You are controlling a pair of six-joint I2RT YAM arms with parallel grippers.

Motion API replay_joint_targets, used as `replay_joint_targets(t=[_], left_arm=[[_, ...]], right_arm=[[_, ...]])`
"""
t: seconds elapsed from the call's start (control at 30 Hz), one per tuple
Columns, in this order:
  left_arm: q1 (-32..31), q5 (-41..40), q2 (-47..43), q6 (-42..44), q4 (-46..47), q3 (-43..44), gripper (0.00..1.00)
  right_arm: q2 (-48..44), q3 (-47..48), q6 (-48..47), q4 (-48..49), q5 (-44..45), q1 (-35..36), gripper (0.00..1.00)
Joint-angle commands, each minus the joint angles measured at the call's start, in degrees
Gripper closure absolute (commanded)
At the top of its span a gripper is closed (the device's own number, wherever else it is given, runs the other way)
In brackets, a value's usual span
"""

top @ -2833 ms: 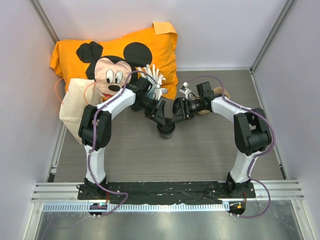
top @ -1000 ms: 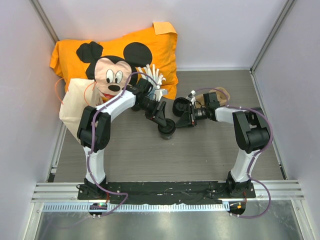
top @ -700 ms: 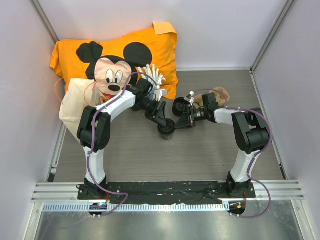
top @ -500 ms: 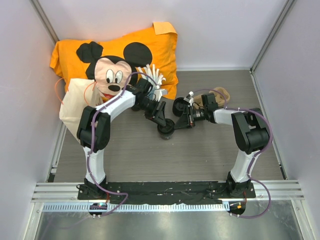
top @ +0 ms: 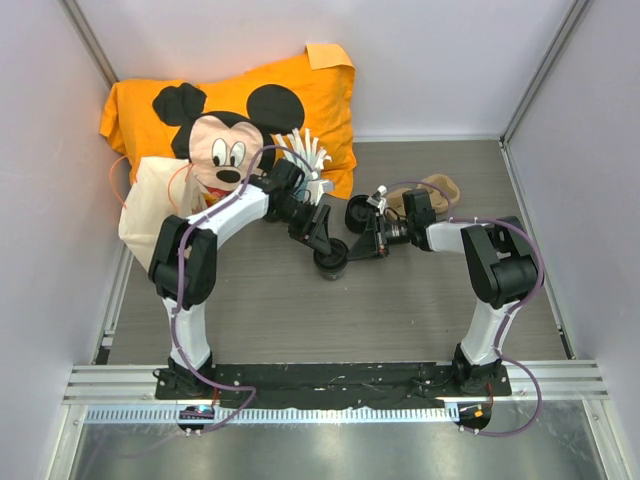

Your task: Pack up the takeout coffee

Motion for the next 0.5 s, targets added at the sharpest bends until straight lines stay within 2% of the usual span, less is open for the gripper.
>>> replay_joint_targets(t=[0.0,0.3,0.37,0.47], left_arm=[[-1.72,-10.62,1.9,4.11,-1.02,-3.88,0.45],[-2.42,-12.37,2.16,4.74,-0.76,-5.46,0.46],[-2.6,-12.9,2.34,4.92,-0.76,-5.64,0.46],[-2.6,-12.99,2.43,5.09,-0.32,-6.25,0.46]], right_arm=[[0.26,-0.57,1.51,4.58,1.88,1.47,0.76],[1.4,-1.01,1.86,5.81,3.02,1.74,0.92],[1.41,-1.01,2.12,5.99,2.85,1.83,0.92],[1.06,-0.05,2.3,5.29,2.23,1.74,0.79]])
